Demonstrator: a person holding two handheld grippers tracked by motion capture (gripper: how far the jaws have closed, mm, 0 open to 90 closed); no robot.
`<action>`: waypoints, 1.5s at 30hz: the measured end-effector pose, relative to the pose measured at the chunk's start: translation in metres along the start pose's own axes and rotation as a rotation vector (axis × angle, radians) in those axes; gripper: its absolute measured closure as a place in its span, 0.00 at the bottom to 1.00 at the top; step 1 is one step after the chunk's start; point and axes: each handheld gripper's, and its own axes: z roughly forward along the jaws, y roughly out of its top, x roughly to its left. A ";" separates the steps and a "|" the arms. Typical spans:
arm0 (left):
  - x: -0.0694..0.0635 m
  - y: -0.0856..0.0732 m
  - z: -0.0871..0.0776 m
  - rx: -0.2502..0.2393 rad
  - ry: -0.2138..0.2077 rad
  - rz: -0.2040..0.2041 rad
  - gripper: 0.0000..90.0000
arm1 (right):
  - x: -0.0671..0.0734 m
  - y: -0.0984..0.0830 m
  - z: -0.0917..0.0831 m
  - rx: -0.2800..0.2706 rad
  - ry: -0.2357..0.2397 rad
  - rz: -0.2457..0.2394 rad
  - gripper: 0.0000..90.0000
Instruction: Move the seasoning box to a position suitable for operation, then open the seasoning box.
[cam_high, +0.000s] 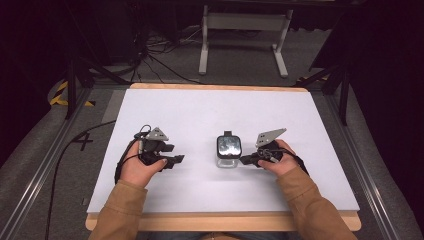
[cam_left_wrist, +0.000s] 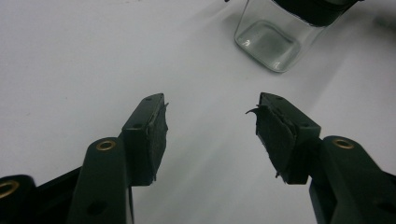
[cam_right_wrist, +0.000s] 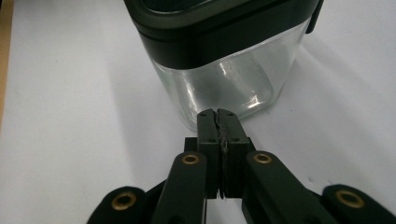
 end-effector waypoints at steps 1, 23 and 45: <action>0.000 0.001 0.000 -0.004 -0.002 0.008 0.48 | 0.000 0.000 -0.001 -0.004 0.003 0.000 0.98; -0.012 0.084 0.018 -0.186 -0.187 0.031 0.60 | 0.017 -0.027 -0.077 -0.115 -0.172 0.079 0.97; -0.007 0.130 0.098 -0.085 -0.275 0.064 0.88 | 0.028 -0.047 -0.091 -0.107 -0.207 0.112 0.95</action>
